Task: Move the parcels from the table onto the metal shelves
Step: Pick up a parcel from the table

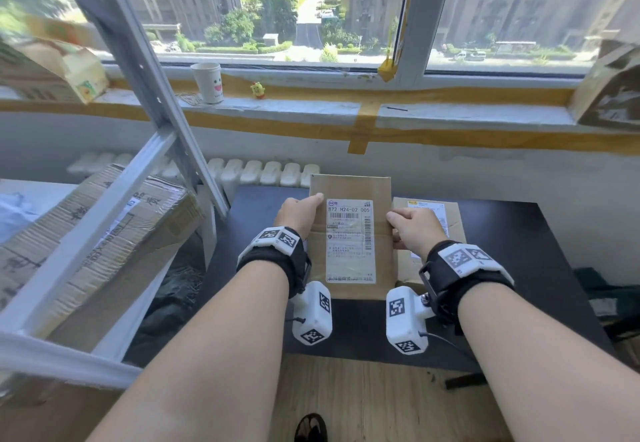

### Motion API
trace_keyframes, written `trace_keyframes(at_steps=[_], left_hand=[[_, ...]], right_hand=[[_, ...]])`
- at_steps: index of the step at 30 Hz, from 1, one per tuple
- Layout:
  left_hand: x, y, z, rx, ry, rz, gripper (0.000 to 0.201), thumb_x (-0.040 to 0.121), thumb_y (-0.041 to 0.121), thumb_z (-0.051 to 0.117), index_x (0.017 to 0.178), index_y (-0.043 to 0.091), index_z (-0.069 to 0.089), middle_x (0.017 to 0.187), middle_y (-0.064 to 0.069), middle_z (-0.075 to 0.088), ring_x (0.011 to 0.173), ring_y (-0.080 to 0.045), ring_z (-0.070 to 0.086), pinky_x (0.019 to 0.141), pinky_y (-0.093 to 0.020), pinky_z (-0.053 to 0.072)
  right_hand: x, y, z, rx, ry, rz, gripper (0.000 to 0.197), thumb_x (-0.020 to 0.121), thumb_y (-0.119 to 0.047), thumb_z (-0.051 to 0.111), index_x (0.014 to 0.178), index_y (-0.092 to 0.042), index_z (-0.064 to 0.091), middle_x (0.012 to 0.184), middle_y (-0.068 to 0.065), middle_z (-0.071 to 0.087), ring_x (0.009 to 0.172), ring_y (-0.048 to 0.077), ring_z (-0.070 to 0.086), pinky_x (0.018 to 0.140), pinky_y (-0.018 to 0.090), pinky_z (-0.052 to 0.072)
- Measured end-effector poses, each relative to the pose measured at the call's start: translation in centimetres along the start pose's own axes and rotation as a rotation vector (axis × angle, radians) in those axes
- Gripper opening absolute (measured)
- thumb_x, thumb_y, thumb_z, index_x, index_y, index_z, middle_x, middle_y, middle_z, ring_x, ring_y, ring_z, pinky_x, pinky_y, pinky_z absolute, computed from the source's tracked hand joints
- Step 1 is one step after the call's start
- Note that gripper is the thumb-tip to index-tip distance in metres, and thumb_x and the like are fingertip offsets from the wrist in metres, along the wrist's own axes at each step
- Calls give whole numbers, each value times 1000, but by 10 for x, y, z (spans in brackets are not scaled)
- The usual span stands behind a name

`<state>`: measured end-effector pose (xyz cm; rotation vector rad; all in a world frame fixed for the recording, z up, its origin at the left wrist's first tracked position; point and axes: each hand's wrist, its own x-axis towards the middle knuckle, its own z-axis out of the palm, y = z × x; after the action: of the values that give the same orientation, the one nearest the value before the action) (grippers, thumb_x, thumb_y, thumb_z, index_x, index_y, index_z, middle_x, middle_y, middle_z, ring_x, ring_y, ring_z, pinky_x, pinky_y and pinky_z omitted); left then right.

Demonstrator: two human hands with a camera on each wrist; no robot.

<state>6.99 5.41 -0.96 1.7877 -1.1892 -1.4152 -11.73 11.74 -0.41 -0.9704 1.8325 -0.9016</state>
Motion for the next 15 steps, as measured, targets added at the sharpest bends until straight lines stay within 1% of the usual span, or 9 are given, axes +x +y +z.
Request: trace_keyframes(at_steps=[1,3,4,7,9,12,13,15], left_hand=[[0,-2,0,-7,7,1,98,45,68,53,125,11,57,121,-8,66,108,-29,64,96,-48,51],[-7,-2,-1,-29,14,-11,109,42,70,54,134,11,48,129,-8,61,115,-29,60,98,-48,49],[-13,-1,-2,-43,10,-16,113,43,71,56,137,10,44,132,-9,58,117,-29,59,99,-48,48],[-32,3,-3,-71,-9,-28,115,47,71,59,144,15,32,138,-9,53,123,-29,54,103,-50,44],[-42,4,-3,-78,-28,-44,113,48,71,59,143,17,31,136,-10,53,120,-30,55,102,-50,44],[-49,0,-2,-65,-48,-68,104,55,71,59,140,18,32,129,-11,56,112,-31,59,99,-50,46],[-50,-4,-2,-73,-59,-76,105,53,73,60,139,17,36,127,-10,59,110,-31,61,97,-50,47],[-44,-14,-3,-97,-91,-94,109,46,78,61,136,18,45,121,-9,65,103,-31,65,93,-47,50]], right_hand=[[-3,-1,-1,2,-1,6,28,97,-14,51,116,-2,67,97,13,67,87,28,64,82,41,58],[-8,0,-4,-1,0,-1,27,98,-14,51,114,0,68,97,14,68,86,28,65,80,40,58],[-11,0,-5,-5,-2,-8,28,98,-14,51,113,1,69,97,15,68,85,28,65,80,40,58],[-18,-1,-9,-6,-6,-24,27,98,-15,52,110,1,69,95,15,68,84,28,64,78,39,58],[-24,-2,-11,11,-22,-29,24,98,-16,51,105,-2,69,92,13,67,77,26,65,75,36,58],[-32,-3,-14,30,-30,-23,25,98,-20,51,83,-9,67,88,11,68,71,24,66,75,37,59],[-37,-4,-15,27,-31,-15,26,98,-23,52,80,-12,66,86,10,69,70,24,67,76,38,59],[-46,-5,-18,42,-35,-8,25,97,-28,54,81,-12,66,84,8,70,69,24,68,77,39,60]])
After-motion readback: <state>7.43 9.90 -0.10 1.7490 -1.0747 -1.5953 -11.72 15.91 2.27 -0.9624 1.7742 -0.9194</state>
